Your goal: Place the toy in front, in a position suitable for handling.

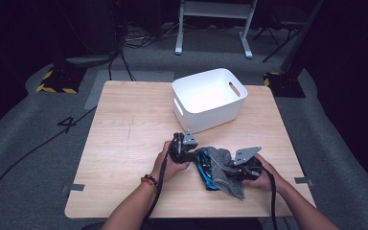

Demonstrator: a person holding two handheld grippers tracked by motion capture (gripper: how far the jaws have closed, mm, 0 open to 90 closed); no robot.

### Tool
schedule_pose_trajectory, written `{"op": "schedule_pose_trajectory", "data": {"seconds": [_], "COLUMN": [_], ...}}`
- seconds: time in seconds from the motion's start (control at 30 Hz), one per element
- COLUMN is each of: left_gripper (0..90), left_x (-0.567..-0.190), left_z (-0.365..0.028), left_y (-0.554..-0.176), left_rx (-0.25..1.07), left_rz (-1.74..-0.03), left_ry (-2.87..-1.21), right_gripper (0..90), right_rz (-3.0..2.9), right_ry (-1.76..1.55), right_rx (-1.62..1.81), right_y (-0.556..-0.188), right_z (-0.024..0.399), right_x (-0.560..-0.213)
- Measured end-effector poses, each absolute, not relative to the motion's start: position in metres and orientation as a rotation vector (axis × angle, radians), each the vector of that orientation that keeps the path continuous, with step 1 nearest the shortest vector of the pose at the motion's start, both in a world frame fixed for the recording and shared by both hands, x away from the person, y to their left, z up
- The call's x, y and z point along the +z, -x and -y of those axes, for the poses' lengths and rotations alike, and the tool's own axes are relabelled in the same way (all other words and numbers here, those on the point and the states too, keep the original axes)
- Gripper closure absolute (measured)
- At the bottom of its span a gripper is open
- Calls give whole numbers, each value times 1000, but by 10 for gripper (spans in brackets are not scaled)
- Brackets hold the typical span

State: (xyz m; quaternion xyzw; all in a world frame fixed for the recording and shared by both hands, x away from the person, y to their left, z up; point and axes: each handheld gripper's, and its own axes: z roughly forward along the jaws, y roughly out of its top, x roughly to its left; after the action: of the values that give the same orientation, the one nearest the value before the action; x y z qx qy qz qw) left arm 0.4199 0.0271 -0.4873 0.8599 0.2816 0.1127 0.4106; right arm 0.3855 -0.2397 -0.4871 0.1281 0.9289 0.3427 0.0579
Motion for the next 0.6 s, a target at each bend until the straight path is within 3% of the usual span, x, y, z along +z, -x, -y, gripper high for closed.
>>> {"op": "schedule_pose_trajectory", "data": {"seconds": [0.37,0.6], "left_gripper": [645,288], "left_x": [-486,-483], "left_z": [-26,-34], "left_y": [-420,-421], "left_rx": [314,317], "left_rz": [-722,-789], "left_ry": [-2166,-2156], "right_gripper": [746,751], "right_rz": [-2865,-2811], "right_ry": [-329,-398], "right_rx": [1066,1077], "right_y": [-360,-365], "right_z": [260,265], "right_x": [-487,-490]}}
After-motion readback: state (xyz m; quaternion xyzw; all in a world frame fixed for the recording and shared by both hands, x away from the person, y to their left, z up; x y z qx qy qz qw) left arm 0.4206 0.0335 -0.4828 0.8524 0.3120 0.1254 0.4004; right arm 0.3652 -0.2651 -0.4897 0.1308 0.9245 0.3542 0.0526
